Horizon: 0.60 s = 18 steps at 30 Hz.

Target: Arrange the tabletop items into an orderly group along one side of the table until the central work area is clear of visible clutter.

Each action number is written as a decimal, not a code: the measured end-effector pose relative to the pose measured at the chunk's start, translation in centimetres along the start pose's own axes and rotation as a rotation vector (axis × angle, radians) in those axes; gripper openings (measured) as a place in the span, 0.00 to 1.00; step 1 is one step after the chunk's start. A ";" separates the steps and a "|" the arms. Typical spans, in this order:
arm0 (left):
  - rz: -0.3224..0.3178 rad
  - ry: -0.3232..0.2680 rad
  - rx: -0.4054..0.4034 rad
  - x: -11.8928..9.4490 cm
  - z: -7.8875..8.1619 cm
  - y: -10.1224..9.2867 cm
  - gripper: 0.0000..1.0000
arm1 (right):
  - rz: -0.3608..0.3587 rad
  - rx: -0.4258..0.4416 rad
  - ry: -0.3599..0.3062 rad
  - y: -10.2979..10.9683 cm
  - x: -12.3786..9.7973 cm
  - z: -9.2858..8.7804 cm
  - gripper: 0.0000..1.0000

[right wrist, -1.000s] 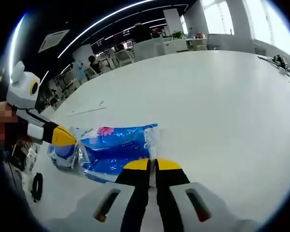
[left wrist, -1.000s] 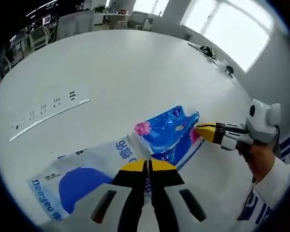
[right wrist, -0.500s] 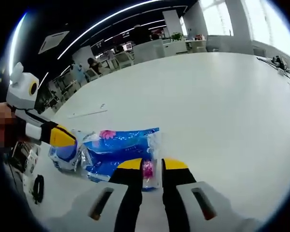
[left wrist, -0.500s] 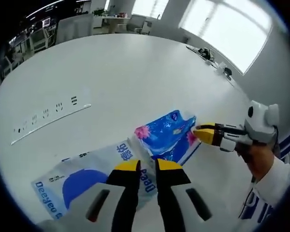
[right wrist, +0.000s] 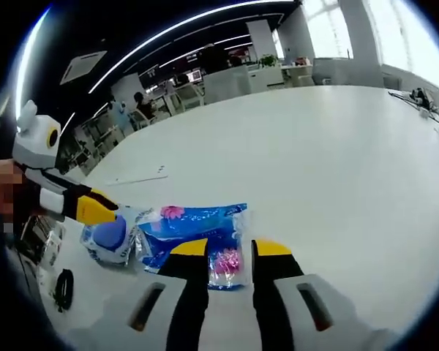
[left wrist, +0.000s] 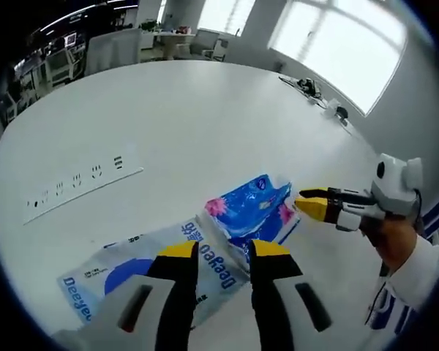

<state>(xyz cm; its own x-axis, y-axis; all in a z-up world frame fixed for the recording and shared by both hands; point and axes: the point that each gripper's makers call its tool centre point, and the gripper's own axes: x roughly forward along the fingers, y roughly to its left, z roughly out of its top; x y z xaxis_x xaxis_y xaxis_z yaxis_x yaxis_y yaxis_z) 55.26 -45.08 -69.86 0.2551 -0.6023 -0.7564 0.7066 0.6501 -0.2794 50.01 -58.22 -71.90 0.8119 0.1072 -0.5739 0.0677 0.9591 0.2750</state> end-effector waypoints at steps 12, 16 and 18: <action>-0.006 -0.022 0.011 -1.6 0.4 -0.2 0.33 | 0.010 0.001 -0.036 1.1 -1.4 1.1 0.29; -0.009 -0.031 0.010 -2.1 0.5 -0.3 0.36 | 0.015 -0.001 -0.047 1.8 -2.0 1.6 0.32; -0.012 -0.036 0.008 -2.4 0.6 -0.4 0.38 | 0.019 0.001 -0.054 2.0 -2.3 1.9 0.35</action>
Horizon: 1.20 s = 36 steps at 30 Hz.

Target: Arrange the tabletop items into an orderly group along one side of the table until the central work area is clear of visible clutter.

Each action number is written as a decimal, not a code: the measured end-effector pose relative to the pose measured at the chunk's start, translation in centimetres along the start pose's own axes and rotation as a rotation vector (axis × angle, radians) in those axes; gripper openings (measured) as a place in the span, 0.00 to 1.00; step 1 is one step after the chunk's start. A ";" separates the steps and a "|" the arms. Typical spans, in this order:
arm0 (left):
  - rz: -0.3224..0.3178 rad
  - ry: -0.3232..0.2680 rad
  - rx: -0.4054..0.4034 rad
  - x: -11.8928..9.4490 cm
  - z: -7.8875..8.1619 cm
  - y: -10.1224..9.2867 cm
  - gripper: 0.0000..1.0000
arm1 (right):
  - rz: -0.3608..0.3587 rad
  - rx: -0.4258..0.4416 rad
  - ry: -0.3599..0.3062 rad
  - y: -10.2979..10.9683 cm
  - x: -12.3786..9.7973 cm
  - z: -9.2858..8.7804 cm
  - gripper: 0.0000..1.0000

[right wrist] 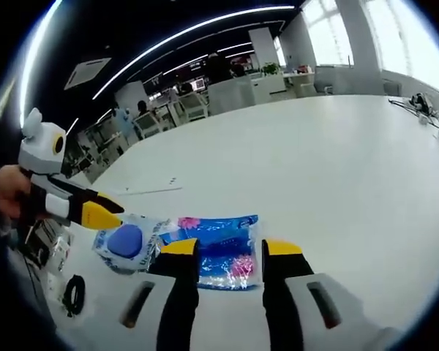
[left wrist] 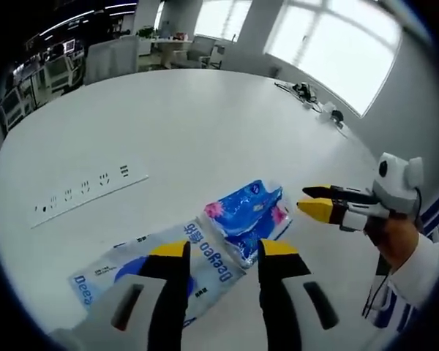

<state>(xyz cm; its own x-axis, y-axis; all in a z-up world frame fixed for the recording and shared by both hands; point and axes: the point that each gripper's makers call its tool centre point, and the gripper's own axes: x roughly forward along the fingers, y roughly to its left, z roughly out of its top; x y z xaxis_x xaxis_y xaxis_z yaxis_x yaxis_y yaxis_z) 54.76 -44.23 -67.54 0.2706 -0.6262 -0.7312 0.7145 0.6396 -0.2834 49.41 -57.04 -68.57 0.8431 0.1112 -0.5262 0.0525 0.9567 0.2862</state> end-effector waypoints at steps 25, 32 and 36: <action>-0.022 -0.099 0.006 -6.3 0.9 -0.9 0.49 | 0.061 -0.036 -0.057 4.3 -4.1 2.9 0.47; -0.027 -0.109 0.015 -7.9 0.4 -0.8 0.53 | 0.087 -0.054 -0.060 6.1 -5.0 3.2 0.49; -0.038 -0.123 0.024 -9.0 0.1 -0.8 0.54 | 0.108 -0.066 -0.060 7.2 -5.4 3.3 0.50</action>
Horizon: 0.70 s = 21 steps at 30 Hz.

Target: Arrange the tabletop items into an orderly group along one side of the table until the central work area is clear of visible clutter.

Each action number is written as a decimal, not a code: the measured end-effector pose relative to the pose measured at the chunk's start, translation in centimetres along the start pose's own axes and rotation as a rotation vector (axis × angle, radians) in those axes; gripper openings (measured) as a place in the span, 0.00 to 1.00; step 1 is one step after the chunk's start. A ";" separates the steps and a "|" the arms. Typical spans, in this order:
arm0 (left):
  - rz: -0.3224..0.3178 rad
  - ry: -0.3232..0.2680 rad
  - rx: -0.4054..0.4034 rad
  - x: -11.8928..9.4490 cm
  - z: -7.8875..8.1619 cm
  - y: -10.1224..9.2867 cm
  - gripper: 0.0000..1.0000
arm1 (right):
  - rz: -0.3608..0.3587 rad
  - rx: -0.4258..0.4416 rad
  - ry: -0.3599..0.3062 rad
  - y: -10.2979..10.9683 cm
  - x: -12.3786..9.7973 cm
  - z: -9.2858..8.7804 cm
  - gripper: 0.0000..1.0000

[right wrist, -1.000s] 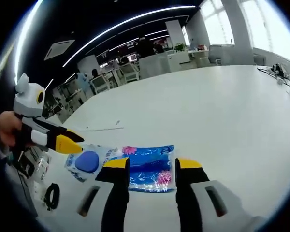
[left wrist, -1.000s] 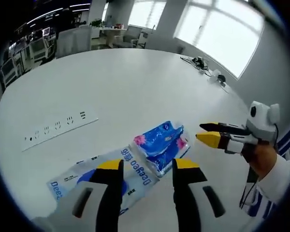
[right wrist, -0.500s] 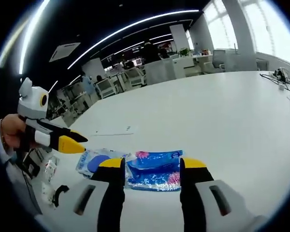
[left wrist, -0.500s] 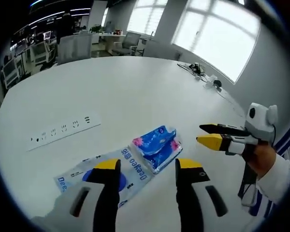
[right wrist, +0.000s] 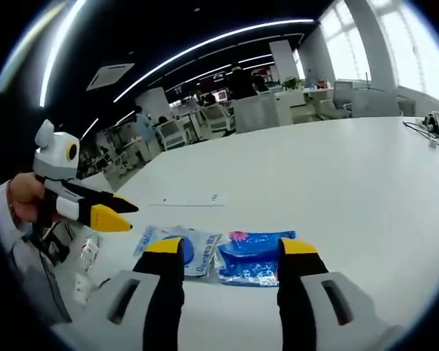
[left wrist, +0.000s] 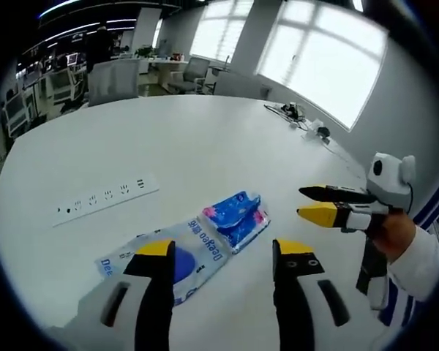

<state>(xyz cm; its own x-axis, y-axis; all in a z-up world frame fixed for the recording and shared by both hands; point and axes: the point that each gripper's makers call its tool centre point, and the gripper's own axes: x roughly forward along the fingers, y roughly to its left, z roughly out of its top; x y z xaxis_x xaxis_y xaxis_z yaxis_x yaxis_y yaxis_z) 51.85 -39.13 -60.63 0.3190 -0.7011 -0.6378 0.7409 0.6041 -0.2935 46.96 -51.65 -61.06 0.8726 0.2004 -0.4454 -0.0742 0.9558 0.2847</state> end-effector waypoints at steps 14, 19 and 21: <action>-0.024 -0.072 -0.009 -4.8 -0.8 1.6 0.53 | 0.071 -0.030 -0.002 4.5 -0.2 0.4 0.54; -0.045 -0.095 0.005 -6.8 -1.3 2.1 0.53 | 0.098 -0.043 0.006 6.7 0.1 0.0 0.54; -0.048 -0.100 0.012 -7.6 -1.5 2.4 0.53 | 0.107 -0.051 0.010 7.6 0.2 -0.1 0.55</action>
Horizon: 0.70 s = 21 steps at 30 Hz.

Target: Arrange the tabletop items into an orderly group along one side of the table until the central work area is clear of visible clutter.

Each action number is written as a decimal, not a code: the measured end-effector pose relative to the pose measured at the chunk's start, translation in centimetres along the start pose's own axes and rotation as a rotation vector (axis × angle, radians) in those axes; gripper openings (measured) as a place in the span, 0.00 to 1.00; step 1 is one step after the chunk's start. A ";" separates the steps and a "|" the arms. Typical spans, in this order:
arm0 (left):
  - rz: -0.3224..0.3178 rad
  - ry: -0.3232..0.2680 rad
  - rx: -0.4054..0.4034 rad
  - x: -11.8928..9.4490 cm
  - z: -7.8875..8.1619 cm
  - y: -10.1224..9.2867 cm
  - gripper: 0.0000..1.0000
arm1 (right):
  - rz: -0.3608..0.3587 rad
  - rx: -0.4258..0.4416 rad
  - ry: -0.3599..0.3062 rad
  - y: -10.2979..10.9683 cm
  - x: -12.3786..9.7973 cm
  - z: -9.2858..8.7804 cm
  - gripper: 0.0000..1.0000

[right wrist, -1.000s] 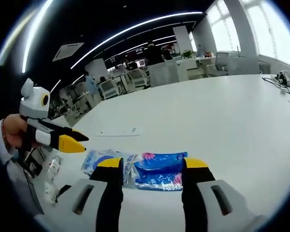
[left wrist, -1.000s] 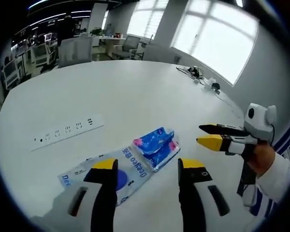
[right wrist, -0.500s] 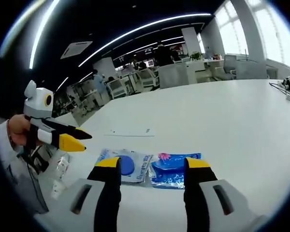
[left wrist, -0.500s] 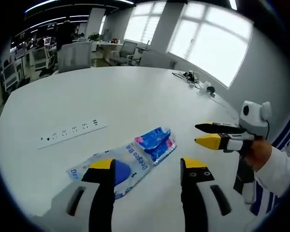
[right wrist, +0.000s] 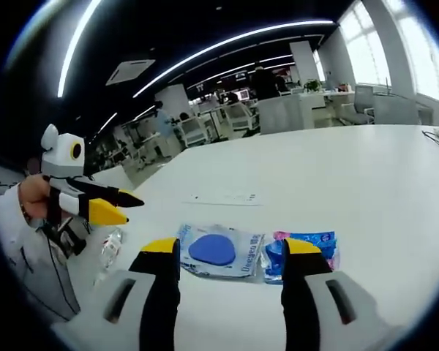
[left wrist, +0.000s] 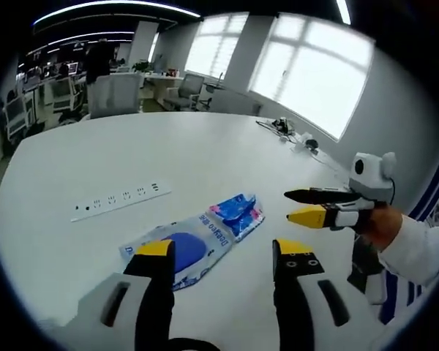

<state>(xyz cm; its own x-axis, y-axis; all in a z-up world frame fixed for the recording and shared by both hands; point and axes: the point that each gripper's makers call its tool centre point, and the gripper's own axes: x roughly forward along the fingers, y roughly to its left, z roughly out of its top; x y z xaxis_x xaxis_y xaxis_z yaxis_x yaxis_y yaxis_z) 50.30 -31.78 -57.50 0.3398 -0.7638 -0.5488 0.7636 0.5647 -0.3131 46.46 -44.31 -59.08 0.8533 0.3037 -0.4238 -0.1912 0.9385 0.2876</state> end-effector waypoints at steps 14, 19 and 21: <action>0.005 -0.049 -0.010 -7.1 -1.6 2.8 0.53 | 0.063 -0.022 0.008 6.5 1.3 -0.7 0.57; 0.014 -0.059 -0.011 -9.7 -2.6 4.1 0.53 | 0.080 -0.032 0.013 9.0 1.7 -1.0 0.57; 0.017 -0.063 -0.017 -10.7 -3.0 4.5 0.53 | 0.087 -0.033 0.014 10.1 1.8 -1.1 0.57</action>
<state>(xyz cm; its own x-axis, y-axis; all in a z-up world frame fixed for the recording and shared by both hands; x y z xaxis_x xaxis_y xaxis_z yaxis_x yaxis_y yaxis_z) 48.49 -20.08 -55.34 0.3872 -0.7716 -0.5047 0.7478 0.5830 -0.3176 45.52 -34.14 -57.86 0.8260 0.3866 -0.4102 -0.2805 0.9132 0.2958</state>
